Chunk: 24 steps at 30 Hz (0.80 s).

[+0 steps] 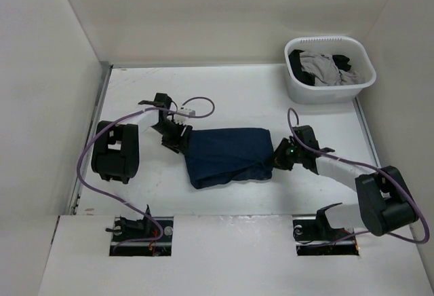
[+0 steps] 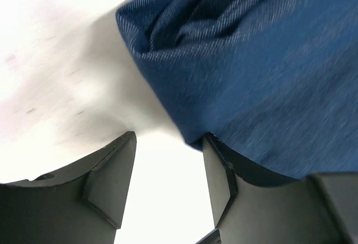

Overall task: Fold and stack the trousers
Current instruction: Fold the trousers

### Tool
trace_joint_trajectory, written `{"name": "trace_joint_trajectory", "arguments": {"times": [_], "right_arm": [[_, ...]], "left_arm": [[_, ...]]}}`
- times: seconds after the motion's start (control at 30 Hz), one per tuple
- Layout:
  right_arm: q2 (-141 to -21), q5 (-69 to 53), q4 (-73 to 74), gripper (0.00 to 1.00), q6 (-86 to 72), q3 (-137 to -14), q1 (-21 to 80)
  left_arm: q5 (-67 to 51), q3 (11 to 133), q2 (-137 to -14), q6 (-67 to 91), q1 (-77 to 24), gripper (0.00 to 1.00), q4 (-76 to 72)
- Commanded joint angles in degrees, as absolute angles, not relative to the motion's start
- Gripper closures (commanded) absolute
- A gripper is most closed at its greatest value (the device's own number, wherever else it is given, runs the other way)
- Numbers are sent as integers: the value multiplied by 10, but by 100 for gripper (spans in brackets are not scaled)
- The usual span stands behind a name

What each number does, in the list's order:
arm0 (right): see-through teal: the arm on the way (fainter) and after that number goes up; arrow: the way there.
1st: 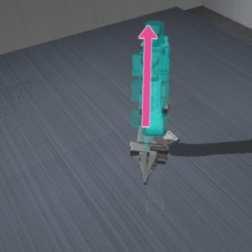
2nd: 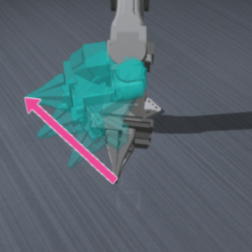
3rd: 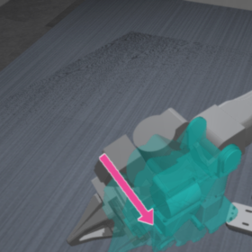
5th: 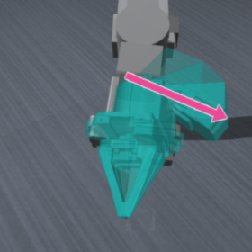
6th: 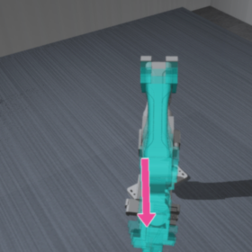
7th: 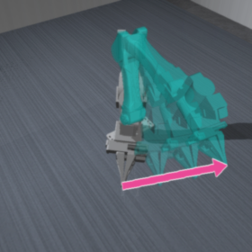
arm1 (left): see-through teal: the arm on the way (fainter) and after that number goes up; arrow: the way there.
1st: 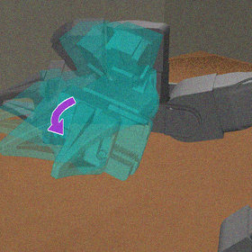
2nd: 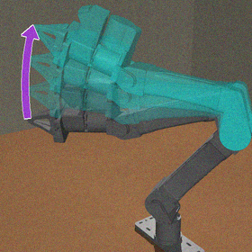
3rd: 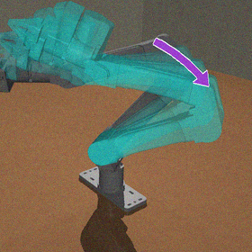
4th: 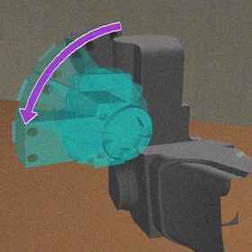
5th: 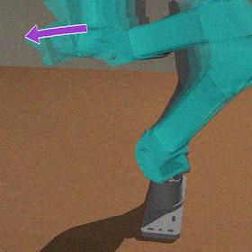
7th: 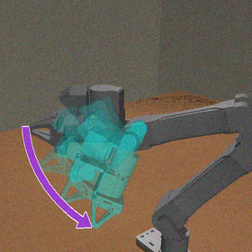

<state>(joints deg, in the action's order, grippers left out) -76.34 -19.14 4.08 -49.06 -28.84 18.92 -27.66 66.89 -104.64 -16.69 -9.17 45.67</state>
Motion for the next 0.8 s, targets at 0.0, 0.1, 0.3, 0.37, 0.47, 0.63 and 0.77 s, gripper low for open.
{"name": "trace_joint_trajectory", "arguments": {"times": [0.0, 0.1, 0.3, 0.37, 0.47, 0.63, 0.77], "right_arm": [[-737, -189, 113, 75, -413, -311, 163], [-702, -184, 164, 35, -374, -329, 136], [-594, -146, 306, 0, -295, -420, 40], [-579, -117, 376, 0, -273, -481, 15], [-575, -53, 466, 0, -238, -570, -6], [-586, 148, 523, 0, -251, -674, 29], [-607, 212, 546, 0, -247, -720, -20]], "left_arm": [[-294, 677, -1034, -164, -107, 51, 453], [-295, 682, -1028, -164, -107, 51, 464], [-307, 705, -962, -169, -73, 51, 523], [-300, 718, -929, -174, -49, 51, 527], [-274, 768, -888, -170, 9, 50, 519], [-229, 858, -812, -129, 130, 44, 469], [-200, 870, -736, -104, 226, 36, 401]]}}
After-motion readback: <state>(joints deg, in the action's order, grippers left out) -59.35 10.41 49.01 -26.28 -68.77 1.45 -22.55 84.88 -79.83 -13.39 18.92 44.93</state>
